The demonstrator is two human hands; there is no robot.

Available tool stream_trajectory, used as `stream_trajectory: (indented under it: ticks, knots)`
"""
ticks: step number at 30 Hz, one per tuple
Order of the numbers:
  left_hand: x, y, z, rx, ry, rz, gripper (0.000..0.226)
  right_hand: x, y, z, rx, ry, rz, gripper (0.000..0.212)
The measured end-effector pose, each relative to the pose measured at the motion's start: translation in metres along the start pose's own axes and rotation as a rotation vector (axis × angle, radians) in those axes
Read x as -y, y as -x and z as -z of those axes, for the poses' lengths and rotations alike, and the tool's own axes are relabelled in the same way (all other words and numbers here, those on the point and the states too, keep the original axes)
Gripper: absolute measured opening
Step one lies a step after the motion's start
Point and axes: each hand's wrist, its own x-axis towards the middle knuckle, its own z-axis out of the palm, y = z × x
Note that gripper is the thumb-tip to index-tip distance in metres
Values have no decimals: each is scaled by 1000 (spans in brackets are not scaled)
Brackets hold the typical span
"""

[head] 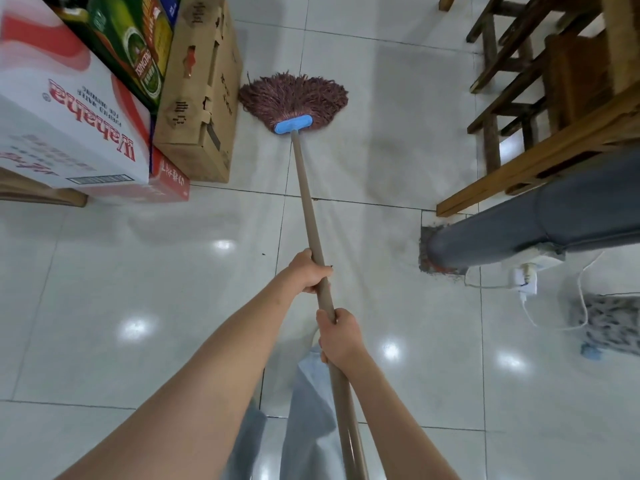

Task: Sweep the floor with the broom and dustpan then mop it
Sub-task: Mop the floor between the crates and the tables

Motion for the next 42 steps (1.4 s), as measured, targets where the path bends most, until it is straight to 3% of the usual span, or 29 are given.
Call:
stream_trajectory:
  ticks: [12, 21, 33, 42]
  knots:
    - [71, 48, 12, -53, -166, -56, 25, -35, 74, -62, -69, -88, -23, 27]
    - [108, 84, 28, -5, -287, -46, 36, -49, 119, -97, -54, -116, -84, 24]
    - [71, 54, 39, 47, -272, -53, 37, -16, 85, -82, -54, -233, -103, 29]
    - [-18, 22, 38, 30, -260, -53, 37, 45, 32, -21, 23, -146, -72, 26]
